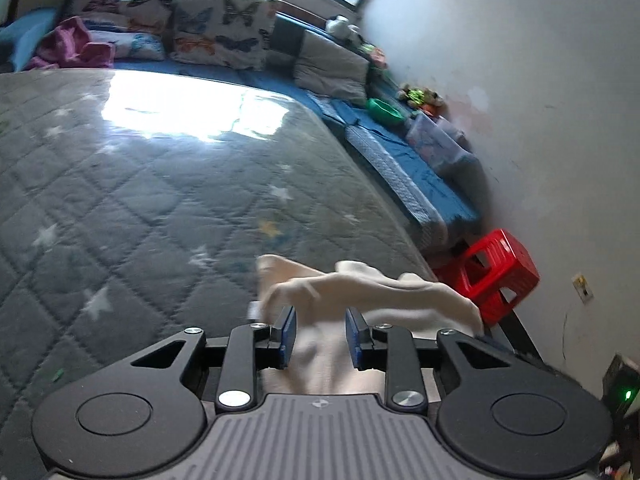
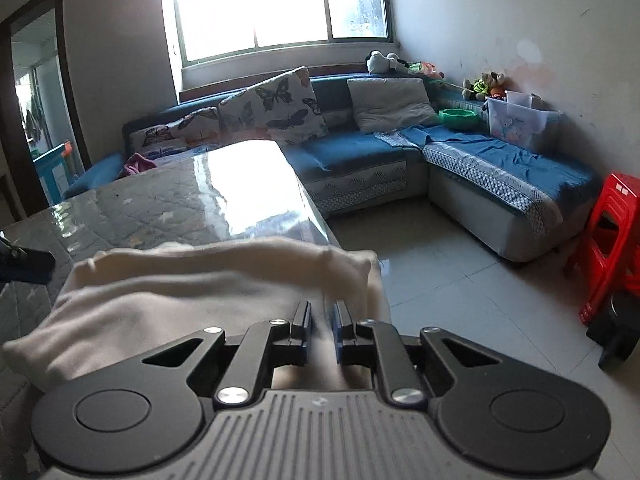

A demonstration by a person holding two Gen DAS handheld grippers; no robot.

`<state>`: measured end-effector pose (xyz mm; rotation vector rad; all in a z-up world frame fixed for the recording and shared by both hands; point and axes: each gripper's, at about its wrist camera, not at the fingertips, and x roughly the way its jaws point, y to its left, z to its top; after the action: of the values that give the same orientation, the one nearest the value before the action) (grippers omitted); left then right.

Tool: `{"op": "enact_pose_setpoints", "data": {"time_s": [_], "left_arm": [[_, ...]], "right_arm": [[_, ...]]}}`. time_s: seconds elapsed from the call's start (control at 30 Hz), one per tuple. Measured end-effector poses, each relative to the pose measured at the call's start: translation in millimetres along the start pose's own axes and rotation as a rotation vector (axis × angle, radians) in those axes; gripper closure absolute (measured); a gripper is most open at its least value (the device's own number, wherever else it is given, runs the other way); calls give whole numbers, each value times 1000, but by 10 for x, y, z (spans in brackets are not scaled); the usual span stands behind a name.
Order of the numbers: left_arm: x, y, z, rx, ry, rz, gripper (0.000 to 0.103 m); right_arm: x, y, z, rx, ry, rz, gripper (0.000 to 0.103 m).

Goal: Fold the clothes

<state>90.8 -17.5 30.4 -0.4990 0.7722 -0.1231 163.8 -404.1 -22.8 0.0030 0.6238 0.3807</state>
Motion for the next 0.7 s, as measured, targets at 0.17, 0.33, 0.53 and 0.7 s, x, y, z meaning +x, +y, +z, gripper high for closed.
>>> {"op": "enact_pose_setpoints", "data": {"time_s": [0.17, 0.33, 0.53, 0.7], "left_arm": [[263, -178, 87, 28, 28, -13, 74], [581, -282, 180, 63, 65, -9, 74], [837, -234, 217, 71, 79, 20, 75], [846, -225, 233, 75, 73, 16, 73]], "right_arm": [[81, 44, 235, 2, -12, 51, 92], [355, 178, 372, -23, 16, 83, 92], [658, 322, 349, -49, 53, 72, 86], [614, 380, 369, -79, 38, 66, 72]]}}
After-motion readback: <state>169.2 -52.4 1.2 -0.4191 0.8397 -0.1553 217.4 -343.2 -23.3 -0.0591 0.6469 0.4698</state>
